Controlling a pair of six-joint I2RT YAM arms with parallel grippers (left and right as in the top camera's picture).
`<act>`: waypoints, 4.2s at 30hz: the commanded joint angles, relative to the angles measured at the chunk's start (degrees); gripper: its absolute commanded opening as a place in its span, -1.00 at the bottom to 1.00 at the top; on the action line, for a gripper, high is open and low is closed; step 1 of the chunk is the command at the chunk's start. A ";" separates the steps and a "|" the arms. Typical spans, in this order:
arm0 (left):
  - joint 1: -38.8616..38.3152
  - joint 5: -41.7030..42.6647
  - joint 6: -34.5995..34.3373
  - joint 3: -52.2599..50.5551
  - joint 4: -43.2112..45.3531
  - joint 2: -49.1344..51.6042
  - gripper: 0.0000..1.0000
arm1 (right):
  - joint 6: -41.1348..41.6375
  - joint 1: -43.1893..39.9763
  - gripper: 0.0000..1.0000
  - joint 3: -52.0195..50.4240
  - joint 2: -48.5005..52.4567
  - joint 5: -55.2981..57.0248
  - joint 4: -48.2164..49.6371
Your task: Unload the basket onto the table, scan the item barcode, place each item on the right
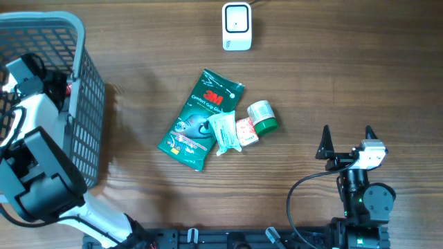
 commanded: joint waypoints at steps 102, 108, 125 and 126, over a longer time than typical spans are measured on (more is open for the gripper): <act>3.58 -3.52 -3.87 0.17 -48.02 -21.75 -0.92 | -1.01 0.09 1.00 -0.04 -0.46 0.55 0.11; 3.61 -3.54 -2.14 0.17 -47.82 -23.45 -0.92 | -0.98 0.09 0.99 -0.04 -0.46 0.55 0.13; 4.72 -7.02 -2.82 0.17 -40.81 -4.81 0.13 | -0.98 0.09 1.00 -0.04 -0.46 0.55 0.13; 4.72 -7.02 -2.84 0.17 -40.30 -2.93 0.15 | -0.98 0.09 1.00 -0.04 -0.46 0.55 0.13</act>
